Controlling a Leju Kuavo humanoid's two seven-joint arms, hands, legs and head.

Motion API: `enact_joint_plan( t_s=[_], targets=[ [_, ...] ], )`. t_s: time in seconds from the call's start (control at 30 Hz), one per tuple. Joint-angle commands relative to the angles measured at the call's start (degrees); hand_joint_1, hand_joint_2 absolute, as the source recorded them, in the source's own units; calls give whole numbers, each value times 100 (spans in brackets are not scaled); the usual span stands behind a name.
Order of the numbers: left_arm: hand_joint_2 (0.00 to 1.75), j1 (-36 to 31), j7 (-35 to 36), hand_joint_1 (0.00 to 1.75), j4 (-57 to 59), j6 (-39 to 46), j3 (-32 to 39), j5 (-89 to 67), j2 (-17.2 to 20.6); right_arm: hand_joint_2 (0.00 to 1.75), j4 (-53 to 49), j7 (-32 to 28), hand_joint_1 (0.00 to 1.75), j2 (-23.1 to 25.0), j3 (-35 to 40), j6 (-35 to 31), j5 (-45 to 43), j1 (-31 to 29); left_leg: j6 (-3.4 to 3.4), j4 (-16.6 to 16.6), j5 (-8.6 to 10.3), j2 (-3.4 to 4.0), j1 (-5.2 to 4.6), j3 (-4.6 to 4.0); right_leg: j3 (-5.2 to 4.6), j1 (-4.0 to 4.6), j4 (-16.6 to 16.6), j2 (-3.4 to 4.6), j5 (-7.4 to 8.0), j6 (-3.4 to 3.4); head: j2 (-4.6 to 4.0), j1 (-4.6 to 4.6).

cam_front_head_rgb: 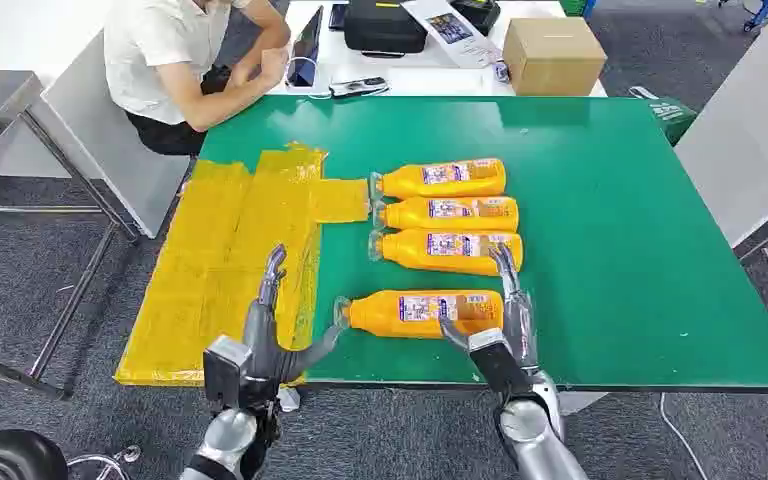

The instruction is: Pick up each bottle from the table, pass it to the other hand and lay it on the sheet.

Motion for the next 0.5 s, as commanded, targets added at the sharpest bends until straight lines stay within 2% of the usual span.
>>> enact_joint_plan(
  t_s=[0.03, 0.27, 0.5],
  targets=[
    [175, -553, 57, 0, 765, -105, 297, 118, 24, 175, 385, 0, 0, 26, 168, 26, -48, -376, -10, 3, 6, 13, 12, -6, -7, 12, -3, 14, 13, -15, 0, 0],
    [175, -1130, 79, 0, 1443, 118, 662, 335, -48, 175, 642, 0, 0, 60, 397, 115, -110, -599, -11, 9, 8, 8, 17, -13, -10, 18, -1, 9, 15, -17, 0, 0],
    [175, -1273, -45, 0, 1905, 146, 854, 439, -36, 175, 706, 0, 0, 86, 394, 391, -424, -713, -6, 2, 4, 9, 7, 0, -2, 8, -1, 10, 8, -9, 0, -2]
  ],
)
